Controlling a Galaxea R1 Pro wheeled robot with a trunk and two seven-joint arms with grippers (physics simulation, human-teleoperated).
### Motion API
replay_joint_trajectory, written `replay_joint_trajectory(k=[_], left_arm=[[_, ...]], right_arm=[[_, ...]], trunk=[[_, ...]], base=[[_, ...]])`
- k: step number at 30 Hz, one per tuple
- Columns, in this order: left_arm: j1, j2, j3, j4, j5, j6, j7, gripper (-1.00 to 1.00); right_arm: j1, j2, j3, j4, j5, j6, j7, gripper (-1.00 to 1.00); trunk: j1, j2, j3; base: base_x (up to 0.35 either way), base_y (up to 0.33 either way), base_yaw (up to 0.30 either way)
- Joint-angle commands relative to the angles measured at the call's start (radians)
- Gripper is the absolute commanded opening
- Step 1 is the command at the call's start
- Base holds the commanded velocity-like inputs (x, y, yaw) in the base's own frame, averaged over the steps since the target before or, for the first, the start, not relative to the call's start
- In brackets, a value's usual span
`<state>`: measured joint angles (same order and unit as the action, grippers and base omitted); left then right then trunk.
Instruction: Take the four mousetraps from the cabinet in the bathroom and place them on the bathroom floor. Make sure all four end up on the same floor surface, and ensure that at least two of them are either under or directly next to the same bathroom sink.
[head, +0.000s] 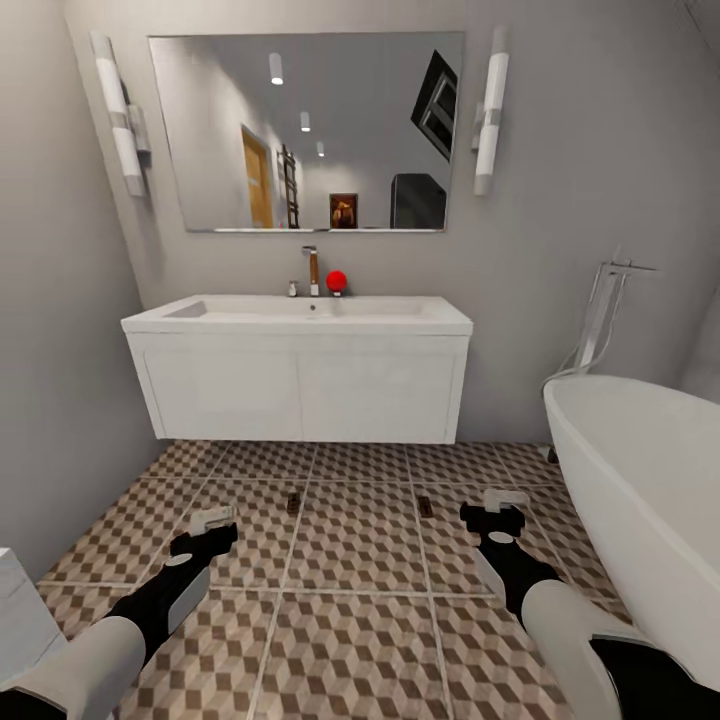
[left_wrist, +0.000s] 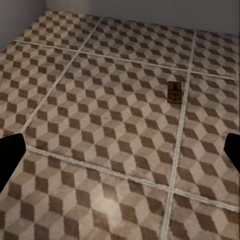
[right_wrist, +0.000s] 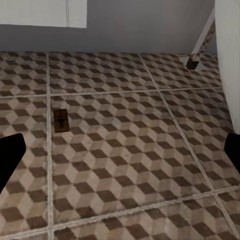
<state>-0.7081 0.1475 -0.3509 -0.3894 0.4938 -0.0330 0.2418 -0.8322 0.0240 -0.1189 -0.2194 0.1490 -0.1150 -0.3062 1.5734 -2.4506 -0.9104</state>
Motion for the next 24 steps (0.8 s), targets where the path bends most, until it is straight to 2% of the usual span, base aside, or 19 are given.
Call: replay_joint_trajectory(k=[1,24], left_arm=[[-0.001,0.000,-0.009,-0.001,0.010,-0.004,0.006,1.00],[-0.001,0.003,-0.008,-0.023,0.013,-0.002,0.006,1.00]], right_arm=[[-0.001,0.001,-0.009,0.001,0.010,-0.004,-0.002,1.00],[-0.001,-0.002,-0.007,0.002,0.011,0.003,-0.005,1.00]], trunk=[[-0.004,0.007,0.002],[-0.092,0.168,0.074]], base=[[0.000,0.000,0.000],[0.000,0.000,0.000]])
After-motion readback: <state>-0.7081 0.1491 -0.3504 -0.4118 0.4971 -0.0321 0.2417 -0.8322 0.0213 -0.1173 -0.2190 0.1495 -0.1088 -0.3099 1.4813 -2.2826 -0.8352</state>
